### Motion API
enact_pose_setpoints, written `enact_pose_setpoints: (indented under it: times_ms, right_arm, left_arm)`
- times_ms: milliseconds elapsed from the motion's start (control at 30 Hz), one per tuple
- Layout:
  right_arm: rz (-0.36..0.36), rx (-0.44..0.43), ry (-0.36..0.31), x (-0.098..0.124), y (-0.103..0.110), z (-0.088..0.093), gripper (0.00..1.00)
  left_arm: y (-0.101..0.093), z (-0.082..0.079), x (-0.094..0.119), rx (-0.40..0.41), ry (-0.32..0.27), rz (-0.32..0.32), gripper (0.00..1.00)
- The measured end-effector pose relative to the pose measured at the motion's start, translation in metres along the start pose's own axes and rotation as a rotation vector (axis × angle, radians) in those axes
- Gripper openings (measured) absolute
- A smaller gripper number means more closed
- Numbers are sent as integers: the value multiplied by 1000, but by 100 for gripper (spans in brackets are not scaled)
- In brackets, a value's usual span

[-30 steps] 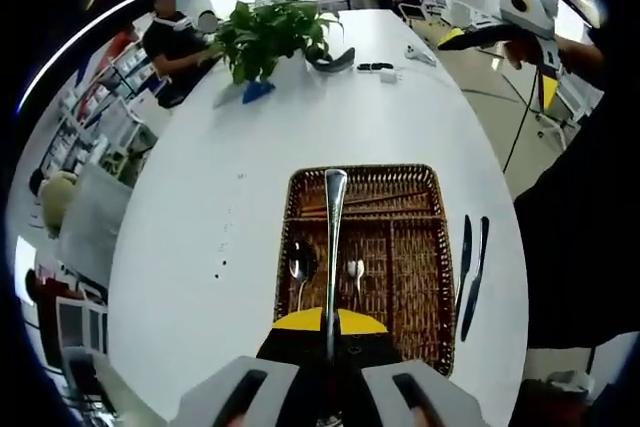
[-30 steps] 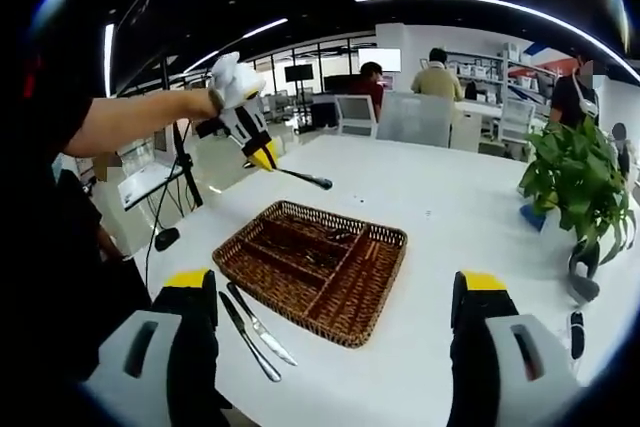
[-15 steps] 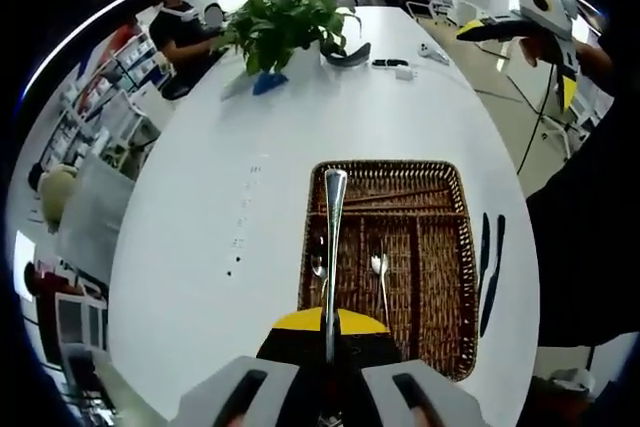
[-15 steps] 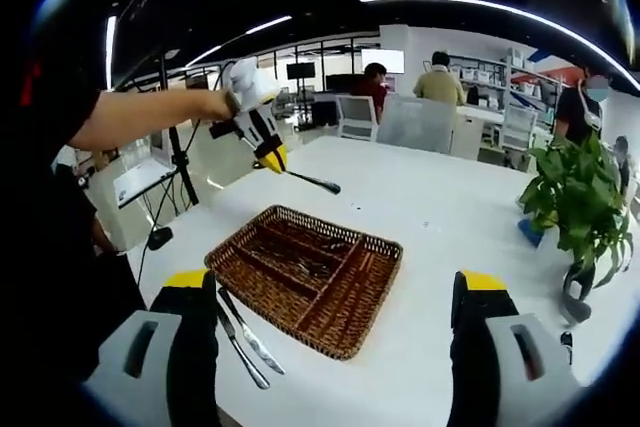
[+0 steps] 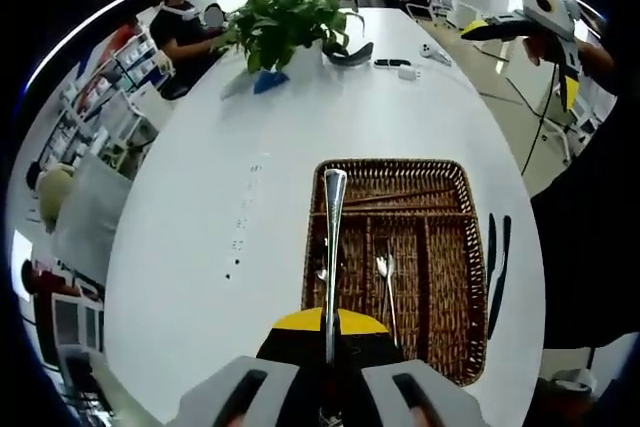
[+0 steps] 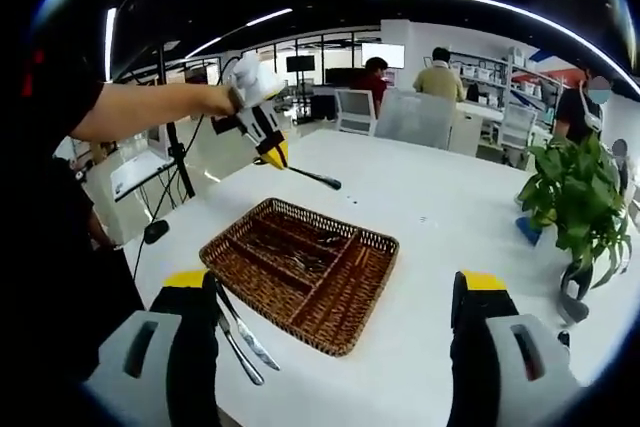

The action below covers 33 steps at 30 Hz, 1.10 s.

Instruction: Arrange the knives, forks, and spoons in their matching storage slots by inserting each utensil handle-first until every utensil is classified and aligned in the correct compartment

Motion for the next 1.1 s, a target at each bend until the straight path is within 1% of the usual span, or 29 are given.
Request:
enact_pose_setpoints:
  times_ms: [133,200,233,333,467,700,933,1000,1100]
  right_arm:
    - [4,-3,6,0,1,1,99]
    - [-2,-2,0,0,2,0,99]
    - [-3,2,-1,0,2,-1,99]
    - [2,13,5,0,3,-1,99]
    - [6,4,11,2,3,-1,99]
    - [27,-8,17,6,3,1,99]
    - [41,-14,23,9,5,3,99]
    - [45,-18,29,10,6,6,99]
    - [48,-16,35,10,9,8,99]
  left_arm:
    - [0,6,-13,16,-14,14,0]
    - [0,11,-22,25,-13,27,0]
    - [-1,12,-26,22,-17,16,0]
    - [-1,17,-34,39,-21,35,0]
    - [0,26,-47,51,-20,44,0]
    - [2,34,-61,58,-13,45,0]
    - [1,40,-73,30,-11,61,0]
    - [1,42,-80,43,-22,72,0]
    - [-1,46,-88,46,-15,77,0]
Point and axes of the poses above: the point that each gripper's makers call its tool centre point, and the gripper's own axes: x roughly backward along the fingers, y roughly to its left, z roughly out of its underside, the point moved 8 cm from there along x, roughly backward along the fingers, and after that the axes turned 4 degrees about z, right-handed, at the moved point
